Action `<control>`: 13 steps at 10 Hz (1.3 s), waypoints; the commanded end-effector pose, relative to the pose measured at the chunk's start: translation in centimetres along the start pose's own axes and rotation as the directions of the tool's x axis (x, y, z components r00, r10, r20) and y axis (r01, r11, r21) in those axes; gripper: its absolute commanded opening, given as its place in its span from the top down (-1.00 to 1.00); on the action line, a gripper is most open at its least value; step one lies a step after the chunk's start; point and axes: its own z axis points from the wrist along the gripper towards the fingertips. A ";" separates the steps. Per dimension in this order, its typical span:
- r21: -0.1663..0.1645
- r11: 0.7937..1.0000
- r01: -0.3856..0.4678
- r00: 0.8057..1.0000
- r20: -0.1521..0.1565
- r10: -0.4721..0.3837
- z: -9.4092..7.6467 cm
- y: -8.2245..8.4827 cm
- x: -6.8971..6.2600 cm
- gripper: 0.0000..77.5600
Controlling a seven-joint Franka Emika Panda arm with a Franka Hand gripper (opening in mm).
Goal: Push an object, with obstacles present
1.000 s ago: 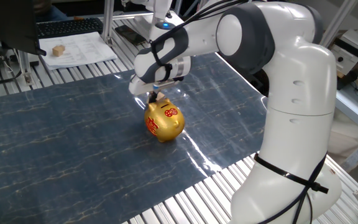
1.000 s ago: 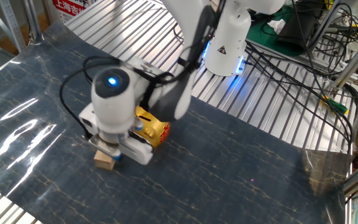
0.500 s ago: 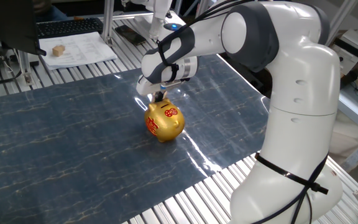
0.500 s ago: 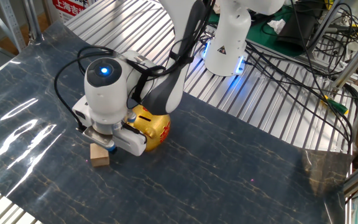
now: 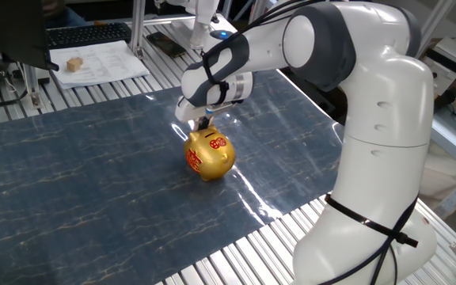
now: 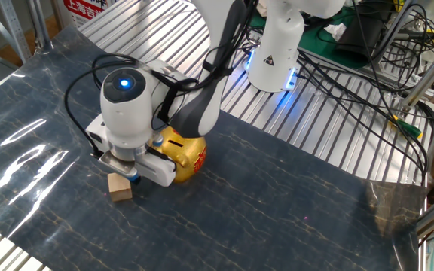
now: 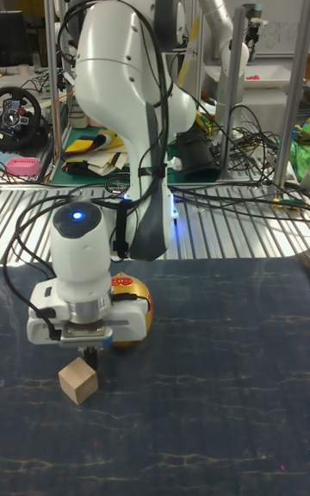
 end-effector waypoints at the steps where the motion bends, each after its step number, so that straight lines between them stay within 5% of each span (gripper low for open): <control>1: -0.042 0.995 -0.087 0.996 -0.042 0.085 -1.3 1.1 -0.6 1.00; 5: -0.037 0.987 -0.158 0.987 -0.044 0.157 -2.9 3.9 -2.1 1.00; 13: -0.025 0.990 -0.138 0.990 0.019 0.138 -2.3 2.8 -5.4 1.00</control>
